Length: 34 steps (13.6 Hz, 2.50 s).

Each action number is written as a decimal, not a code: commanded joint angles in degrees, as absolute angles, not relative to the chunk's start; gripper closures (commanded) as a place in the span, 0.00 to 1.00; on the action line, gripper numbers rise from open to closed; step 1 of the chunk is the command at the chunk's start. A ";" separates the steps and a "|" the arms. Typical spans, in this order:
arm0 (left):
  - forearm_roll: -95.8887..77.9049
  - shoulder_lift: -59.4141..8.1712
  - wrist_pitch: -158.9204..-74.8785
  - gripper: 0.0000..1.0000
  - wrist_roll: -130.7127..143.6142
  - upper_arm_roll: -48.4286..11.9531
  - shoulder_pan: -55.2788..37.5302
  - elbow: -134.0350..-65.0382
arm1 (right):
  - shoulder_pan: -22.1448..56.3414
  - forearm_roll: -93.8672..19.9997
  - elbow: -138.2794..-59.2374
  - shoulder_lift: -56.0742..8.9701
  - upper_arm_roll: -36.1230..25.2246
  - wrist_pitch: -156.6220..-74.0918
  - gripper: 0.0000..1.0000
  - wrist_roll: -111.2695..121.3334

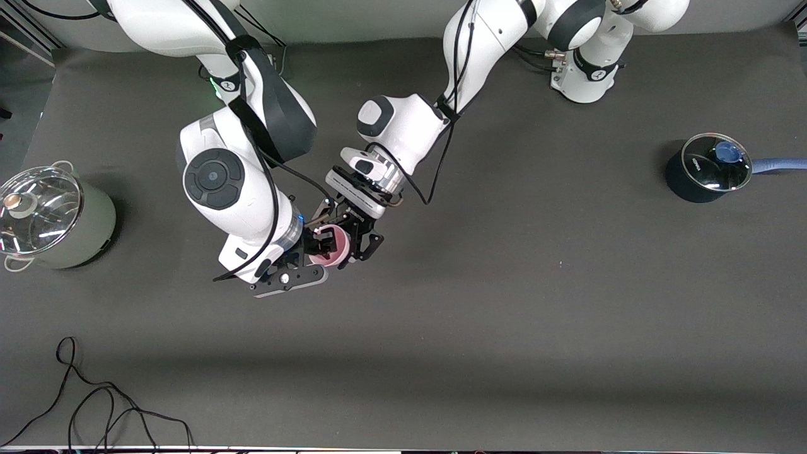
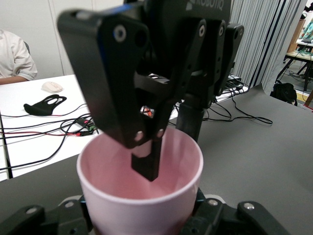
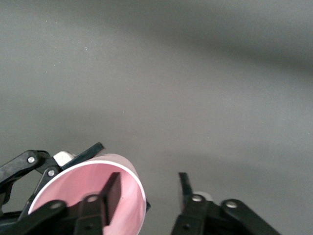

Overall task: Transfer pink cup from left to right arm
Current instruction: 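Hold the cup with the left gripper while the right gripper reaches its rim, then close the right gripper on the cup rim and open the left gripper, then carry the cup with the right gripper while the left gripper withdraws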

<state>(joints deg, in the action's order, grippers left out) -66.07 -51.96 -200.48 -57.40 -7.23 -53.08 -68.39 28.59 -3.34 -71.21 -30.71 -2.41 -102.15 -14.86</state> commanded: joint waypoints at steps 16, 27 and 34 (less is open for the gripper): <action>-66.19 -51.42 -199.43 0.00 -57.48 -4.05 -53.53 -67.41 | 28.30 -3.96 -71.46 -28.39 -3.25 -100.46 1.00 -15.03; -59.51 -49.83 -189.41 0.00 -57.48 -3.16 -46.14 -67.24 | 19.43 -3.96 -71.37 -27.25 -3.52 -99.50 1.00 -3.45; -51.61 -42.37 -170.54 0.00 -57.66 -0.26 -38.61 -72.68 | 12.85 -3.96 -71.63 -26.72 -3.52 -97.30 1.00 9.37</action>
